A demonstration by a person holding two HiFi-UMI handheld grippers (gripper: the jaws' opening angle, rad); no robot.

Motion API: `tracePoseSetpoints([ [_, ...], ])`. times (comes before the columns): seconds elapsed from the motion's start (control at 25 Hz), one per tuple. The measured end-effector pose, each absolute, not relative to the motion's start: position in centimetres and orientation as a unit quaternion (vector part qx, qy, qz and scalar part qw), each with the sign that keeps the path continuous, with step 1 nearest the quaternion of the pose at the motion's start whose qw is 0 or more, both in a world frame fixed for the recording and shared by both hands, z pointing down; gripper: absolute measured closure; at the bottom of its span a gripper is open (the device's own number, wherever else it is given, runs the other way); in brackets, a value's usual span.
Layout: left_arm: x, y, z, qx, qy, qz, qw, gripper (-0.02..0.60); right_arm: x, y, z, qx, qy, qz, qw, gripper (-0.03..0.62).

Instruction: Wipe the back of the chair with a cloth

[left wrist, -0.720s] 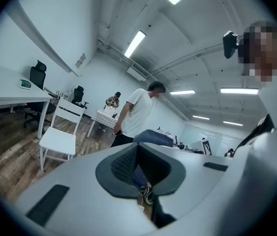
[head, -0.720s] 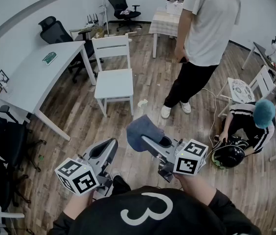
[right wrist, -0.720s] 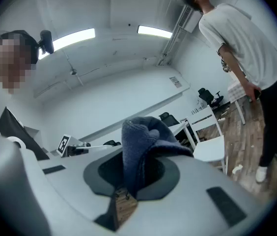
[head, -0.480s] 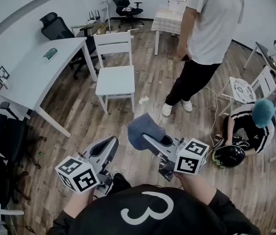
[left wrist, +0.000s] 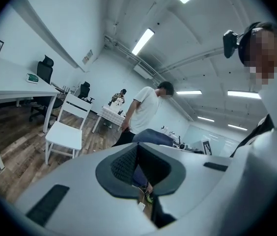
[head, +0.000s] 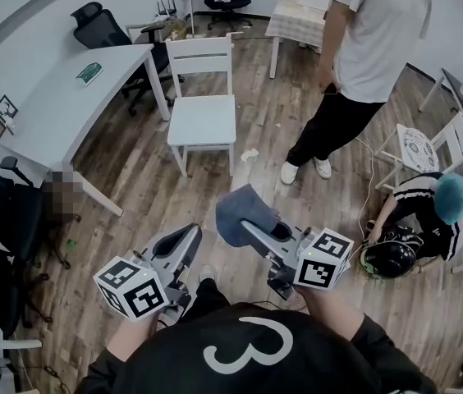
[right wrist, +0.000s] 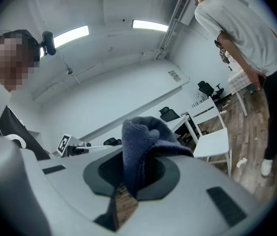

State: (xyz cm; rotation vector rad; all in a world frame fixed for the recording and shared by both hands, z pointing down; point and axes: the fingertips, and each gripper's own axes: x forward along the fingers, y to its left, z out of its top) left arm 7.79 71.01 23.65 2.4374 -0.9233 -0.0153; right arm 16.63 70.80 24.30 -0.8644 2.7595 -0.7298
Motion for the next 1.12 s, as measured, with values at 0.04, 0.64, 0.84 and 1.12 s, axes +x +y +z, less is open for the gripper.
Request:
tracePoseSetpoints([
  [0.04, 7.4, 70.5, 23.9, 0.901, -0.342, -0.004, 0.267, 0.568, 16.2, 70.3, 24.5, -0.289, 0.923, -0.243, 0.074, 0.543],
  [0.64, -2.8, 53.5, 27.8, 0.886, -0.343, 0.009, 0.312, 0.568, 6.3, 53.6, 28.3, -0.293, 0.909, -0.293, 0.039, 0.543],
  [0.84, -6.7, 48.5, 27.9, 0.884, -0.346, 0.004, 0.313, 0.568, 2.9, 48.9, 27.9, -0.296, 0.912, -0.282, 0.03, 0.543],
  [1.12, -7.5, 44.1, 26.7, 0.889, -0.344, -0.01, 0.301, 0.568, 3.0, 45.1, 27.0, -0.306, 0.911, -0.274, 0.026, 0.543],
])
